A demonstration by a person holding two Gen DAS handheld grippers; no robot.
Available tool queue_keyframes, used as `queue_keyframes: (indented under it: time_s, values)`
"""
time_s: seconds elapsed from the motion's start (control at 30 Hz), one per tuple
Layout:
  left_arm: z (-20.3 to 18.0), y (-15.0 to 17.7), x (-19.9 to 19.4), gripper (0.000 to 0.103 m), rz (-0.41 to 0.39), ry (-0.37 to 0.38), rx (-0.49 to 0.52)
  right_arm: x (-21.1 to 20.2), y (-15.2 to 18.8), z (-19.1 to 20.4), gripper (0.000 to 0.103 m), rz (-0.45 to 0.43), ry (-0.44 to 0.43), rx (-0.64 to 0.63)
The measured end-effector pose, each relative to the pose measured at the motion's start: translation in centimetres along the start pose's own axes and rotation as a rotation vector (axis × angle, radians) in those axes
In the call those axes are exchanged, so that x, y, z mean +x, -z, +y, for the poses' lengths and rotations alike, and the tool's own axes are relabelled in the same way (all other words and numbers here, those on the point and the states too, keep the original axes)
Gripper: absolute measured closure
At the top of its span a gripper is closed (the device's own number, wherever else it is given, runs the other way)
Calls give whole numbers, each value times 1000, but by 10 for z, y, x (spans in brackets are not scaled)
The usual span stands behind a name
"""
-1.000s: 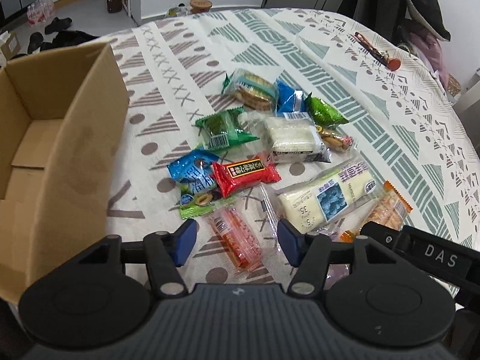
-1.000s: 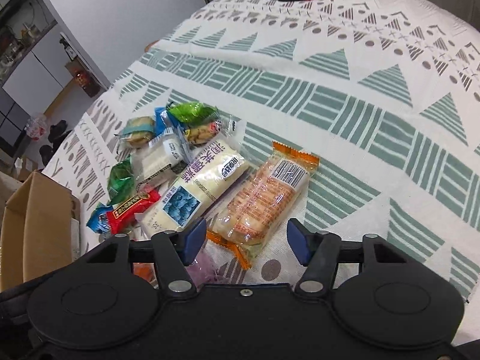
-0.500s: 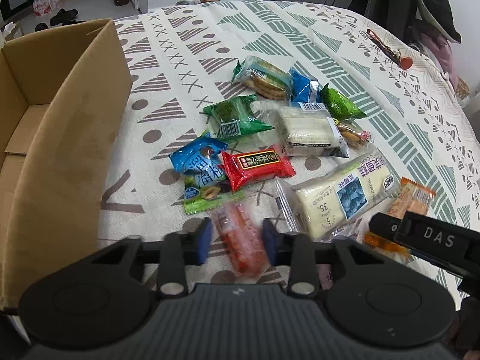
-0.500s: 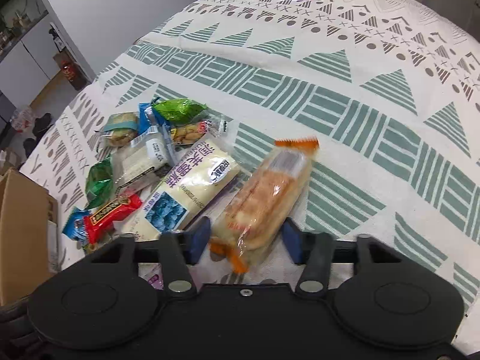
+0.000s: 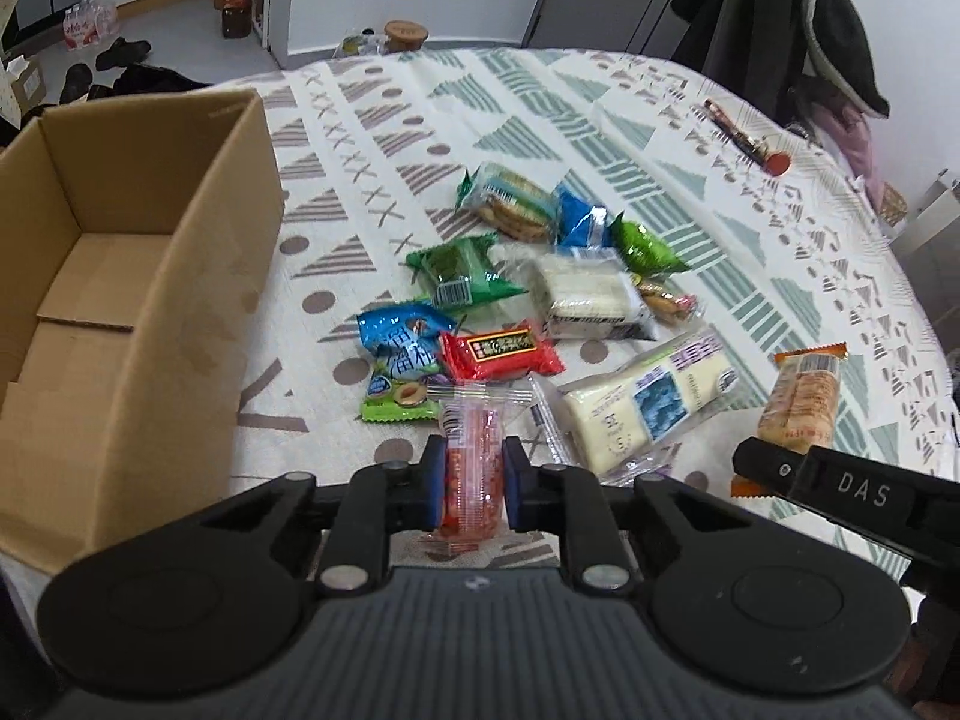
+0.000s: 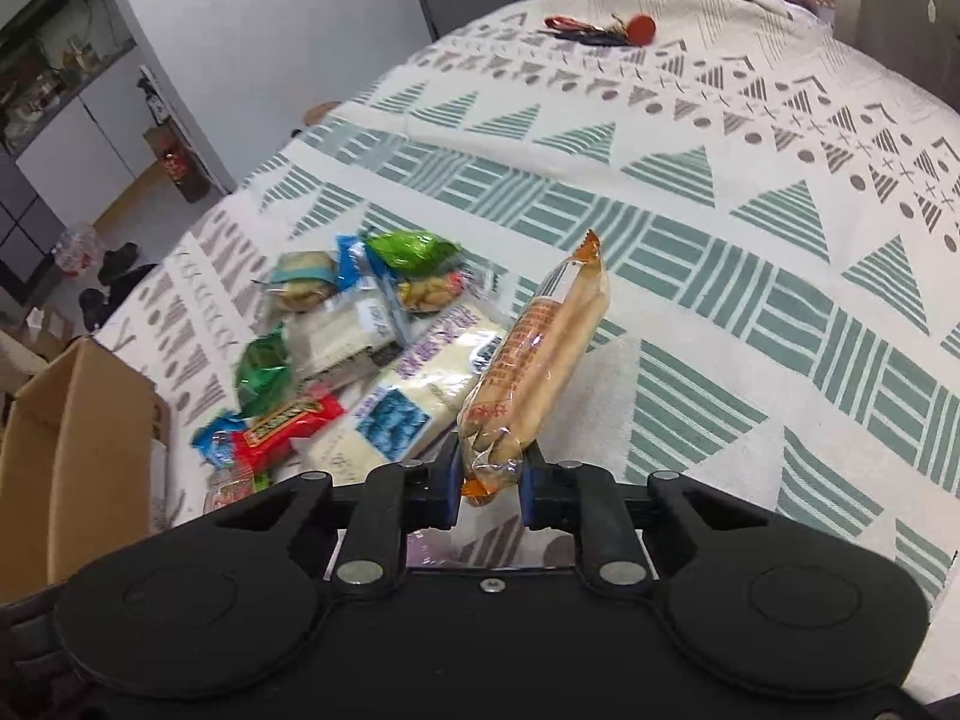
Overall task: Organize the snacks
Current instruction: 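Carry both packs over the cardboard box and open both grippers to drop them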
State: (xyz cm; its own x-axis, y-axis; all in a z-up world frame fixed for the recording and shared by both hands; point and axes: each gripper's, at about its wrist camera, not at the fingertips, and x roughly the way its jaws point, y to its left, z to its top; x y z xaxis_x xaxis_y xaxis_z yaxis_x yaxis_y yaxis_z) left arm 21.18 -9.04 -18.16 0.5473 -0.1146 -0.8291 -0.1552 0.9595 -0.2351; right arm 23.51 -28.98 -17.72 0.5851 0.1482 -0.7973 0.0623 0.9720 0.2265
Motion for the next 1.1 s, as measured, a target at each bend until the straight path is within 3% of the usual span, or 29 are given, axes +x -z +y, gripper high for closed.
queue_keyframes:
  time_s: [0.53,1.1]
  values:
    - [19,-16,-65,85,-140,40,-10,-48,4,47,85,-96,-70,-64]
    - [82,-38,-96,86,-234,3,-133,-64,13,122,85,-124,-189,-157]
